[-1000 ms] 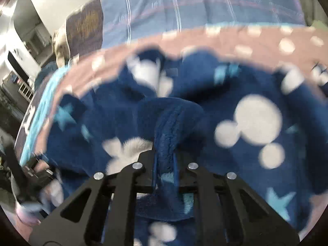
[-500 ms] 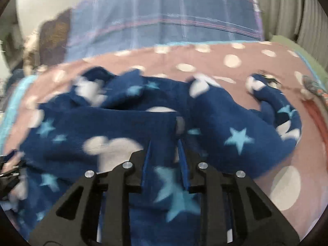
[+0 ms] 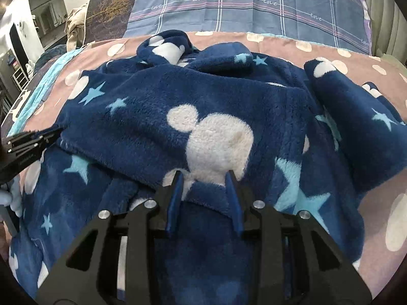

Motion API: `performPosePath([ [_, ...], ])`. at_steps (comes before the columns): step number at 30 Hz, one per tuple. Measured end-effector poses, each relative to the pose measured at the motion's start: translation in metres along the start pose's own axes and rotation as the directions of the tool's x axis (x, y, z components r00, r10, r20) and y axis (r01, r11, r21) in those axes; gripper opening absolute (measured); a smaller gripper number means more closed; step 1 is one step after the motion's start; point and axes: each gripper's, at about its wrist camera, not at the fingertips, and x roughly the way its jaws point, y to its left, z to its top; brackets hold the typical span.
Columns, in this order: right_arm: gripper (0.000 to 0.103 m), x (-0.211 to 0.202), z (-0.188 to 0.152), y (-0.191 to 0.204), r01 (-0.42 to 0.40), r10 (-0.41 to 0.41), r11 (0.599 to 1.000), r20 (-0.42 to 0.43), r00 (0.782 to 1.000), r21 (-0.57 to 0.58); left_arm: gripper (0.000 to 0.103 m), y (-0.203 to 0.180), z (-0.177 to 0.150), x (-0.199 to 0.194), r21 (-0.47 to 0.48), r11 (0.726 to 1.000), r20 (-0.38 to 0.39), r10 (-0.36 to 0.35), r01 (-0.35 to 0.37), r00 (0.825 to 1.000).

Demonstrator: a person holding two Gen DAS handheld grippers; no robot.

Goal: Fold small clothes

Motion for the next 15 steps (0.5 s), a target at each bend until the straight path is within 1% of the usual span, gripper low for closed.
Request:
performPosePath([
  [1,0.035,-0.004,0.000,-0.002,-0.009,0.009,1.000,0.000,1.000,0.010,0.015,-0.005,-0.001,-0.004,0.024,1.000,0.005,0.018,-0.018,1.000],
  [2,0.035,-0.013,0.000,-0.008,-0.025,0.025,0.999,0.006,1.000,0.037,0.015,-0.006,-0.001,-0.007,0.028,0.999,0.007,0.015,-0.015,1.000],
  [3,0.035,-0.026,0.000,-0.018,-0.049,0.045,0.996,0.042,0.998,0.076,0.016,-0.007,0.000,-0.012,0.024,1.000,0.011,-0.014,0.013,1.000],
  [4,0.037,-0.034,0.002,-0.031,-0.063,0.055,0.993,0.080,0.995,0.102,0.016,-0.007,0.003,-0.020,0.010,0.997,0.025,-0.083,0.083,0.996],
  [5,0.043,-0.054,0.001,-0.046,-0.078,0.059,0.987,0.139,0.989,0.141,0.017,-0.005,0.008,-0.026,0.000,0.992,0.043,-0.126,0.127,0.991],
  [6,0.047,-0.070,0.002,-0.061,-0.079,0.045,0.980,0.188,0.981,0.180,0.018,-0.008,0.013,-0.033,0.001,0.989,0.065,-0.145,0.145,0.987],
  [7,0.050,-0.090,0.001,-0.084,-0.062,0.002,0.968,0.239,0.971,0.244,0.019,-0.014,0.022,-0.041,0.018,0.988,0.095,-0.151,0.150,0.984],
  [8,0.054,-0.100,0.002,-0.101,-0.043,-0.035,0.956,0.256,0.966,0.290,0.023,-0.021,0.028,-0.044,0.031,0.988,0.112,-0.156,0.153,0.981],
  [9,0.055,-0.111,0.002,-0.124,-0.004,-0.094,0.933,0.254,0.963,0.359,0.026,-0.027,0.034,-0.045,0.041,0.987,0.123,-0.162,0.158,0.979],
  [10,0.056,-0.119,0.002,-0.149,0.062,-0.176,0.898,0.226,0.958,0.435,0.030,-0.037,0.043,-0.041,0.045,0.984,0.126,-0.177,0.172,0.976],
  [12,0.059,-0.124,0.002,-0.185,0.159,-0.275,0.840,0.157,0.948,0.518,0.030,-0.051,0.050,-0.028,0.042,0.976,0.096,-0.217,0.214,0.971],
  [13,0.059,-0.123,0.004,-0.200,0.178,-0.294,0.821,0.134,0.946,0.543,0.031,-0.061,0.050,-0.012,0.039,0.972,0.051,-0.235,0.234,0.971],
  [14,0.059,-0.119,0.005,-0.218,0.176,-0.289,0.800,0.112,0.951,0.573,0.031,-0.072,0.046,0.009,0.031,0.972,-0.015,-0.233,0.233,0.972],
  [15,0.059,-0.114,0.006,-0.230,0.158,-0.267,0.785,0.096,0.959,0.599,0.031,-0.080,0.040,0.024,0.031,0.976,-0.060,-0.214,0.216,0.975],
])
